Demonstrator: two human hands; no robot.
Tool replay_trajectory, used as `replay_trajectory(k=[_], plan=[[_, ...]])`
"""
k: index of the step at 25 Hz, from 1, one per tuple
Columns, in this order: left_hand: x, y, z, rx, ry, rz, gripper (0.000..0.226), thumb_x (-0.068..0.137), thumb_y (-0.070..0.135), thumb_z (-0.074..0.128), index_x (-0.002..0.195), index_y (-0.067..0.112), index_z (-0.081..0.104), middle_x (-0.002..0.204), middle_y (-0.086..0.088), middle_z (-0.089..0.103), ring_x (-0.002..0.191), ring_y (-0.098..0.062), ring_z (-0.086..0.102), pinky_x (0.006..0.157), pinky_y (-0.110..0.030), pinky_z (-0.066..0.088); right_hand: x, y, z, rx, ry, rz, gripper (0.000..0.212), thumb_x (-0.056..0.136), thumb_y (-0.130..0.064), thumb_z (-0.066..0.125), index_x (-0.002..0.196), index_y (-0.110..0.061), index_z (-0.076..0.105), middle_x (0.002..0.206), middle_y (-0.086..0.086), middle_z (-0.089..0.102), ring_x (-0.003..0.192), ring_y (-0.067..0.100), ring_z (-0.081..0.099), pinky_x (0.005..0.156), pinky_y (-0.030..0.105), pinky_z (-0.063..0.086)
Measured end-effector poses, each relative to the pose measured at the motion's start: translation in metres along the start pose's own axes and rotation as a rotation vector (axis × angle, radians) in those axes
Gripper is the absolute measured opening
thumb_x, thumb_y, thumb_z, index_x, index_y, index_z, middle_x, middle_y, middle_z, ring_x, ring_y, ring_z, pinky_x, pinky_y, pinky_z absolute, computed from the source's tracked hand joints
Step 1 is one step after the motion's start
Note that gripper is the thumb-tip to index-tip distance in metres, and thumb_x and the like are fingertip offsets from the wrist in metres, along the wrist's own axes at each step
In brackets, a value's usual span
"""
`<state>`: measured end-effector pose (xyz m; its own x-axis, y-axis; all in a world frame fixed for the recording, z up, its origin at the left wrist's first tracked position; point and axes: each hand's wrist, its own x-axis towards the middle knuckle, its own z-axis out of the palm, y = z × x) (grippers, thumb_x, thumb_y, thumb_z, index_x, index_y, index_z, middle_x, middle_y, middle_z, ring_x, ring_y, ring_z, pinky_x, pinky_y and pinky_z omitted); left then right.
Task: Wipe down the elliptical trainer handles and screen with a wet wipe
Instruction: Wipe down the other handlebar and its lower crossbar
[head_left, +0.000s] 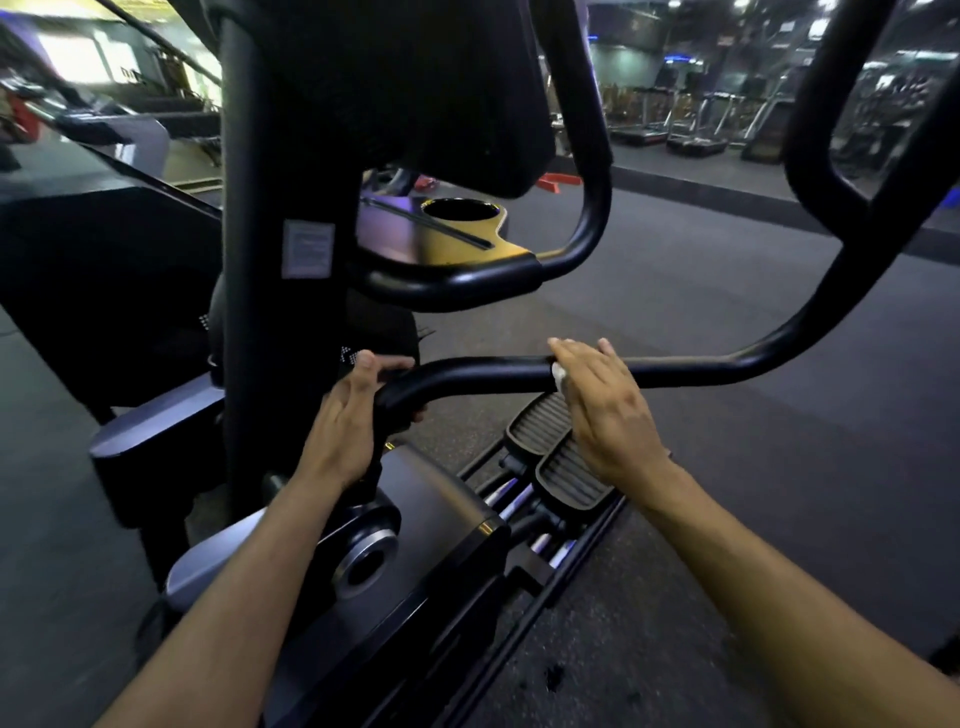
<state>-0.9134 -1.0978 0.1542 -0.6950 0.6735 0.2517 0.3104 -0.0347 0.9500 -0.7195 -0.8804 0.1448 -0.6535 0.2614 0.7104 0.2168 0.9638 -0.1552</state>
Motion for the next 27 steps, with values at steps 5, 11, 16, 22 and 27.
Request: replay_trajectory(k=[5,11,16,22,27], plan=[[-0.001,-0.017,-0.006,-0.03,-0.002,0.014,0.083,0.091,0.089,0.02,0.126,0.033,0.07,0.096,-0.011,0.08,0.097,-0.029,0.077,0.095,-0.06,0.057,0.002,-0.012,0.006,-0.039,-0.045,-0.279,0.046,0.103,-0.006,0.037,0.148,0.001,0.046,0.154,0.015,0.047,0.145,0.025,0.041,0.124,0.047,0.025],[0.0,-0.018,-0.005,-0.101,0.015,-0.069,0.09,0.09,0.088,0.016,0.128,0.025,0.069,0.101,-0.016,0.079,0.101,-0.037,0.075,0.098,-0.058,0.056,0.037,-0.036,0.01,0.108,-0.019,0.081,0.033,0.102,-0.015,0.047,0.125,-0.003,0.066,0.112,0.013,0.071,0.103,0.032,0.065,0.098,0.039,0.045],[0.001,-0.018,-0.009,-0.227,0.094,-0.144,0.092,0.091,0.081,0.014,0.125,0.015,0.068,0.102,-0.023,0.076,0.098,-0.048,0.071,0.084,-0.048,0.057,0.01,-0.029,0.012,-0.041,-0.035,-0.379,0.044,0.105,-0.004,0.037,0.148,0.002,0.045,0.156,0.017,0.044,0.147,0.026,0.039,0.122,0.049,0.029],[0.002,-0.02,-0.012,-0.219,0.122,-0.174,0.093,0.086,0.09,0.019,0.118,0.021,0.073,0.103,-0.024,0.074,0.099,-0.049,0.071,0.087,-0.056,0.059,0.034,-0.052,0.025,0.06,0.006,-0.053,0.039,0.101,-0.008,0.046,0.137,0.0,0.058,0.122,0.015,0.067,0.113,0.035,0.063,0.114,0.046,0.038],[0.002,-0.022,-0.013,-0.227,0.12,-0.179,0.095,0.083,0.094,0.016,0.114,0.026,0.075,0.103,-0.024,0.074,0.102,-0.047,0.071,0.099,-0.068,0.052,0.018,-0.043,0.017,-0.061,-0.036,-0.392,0.044,0.106,-0.006,0.034,0.147,0.005,0.045,0.152,0.019,0.048,0.144,0.03,0.044,0.123,0.047,0.028]])
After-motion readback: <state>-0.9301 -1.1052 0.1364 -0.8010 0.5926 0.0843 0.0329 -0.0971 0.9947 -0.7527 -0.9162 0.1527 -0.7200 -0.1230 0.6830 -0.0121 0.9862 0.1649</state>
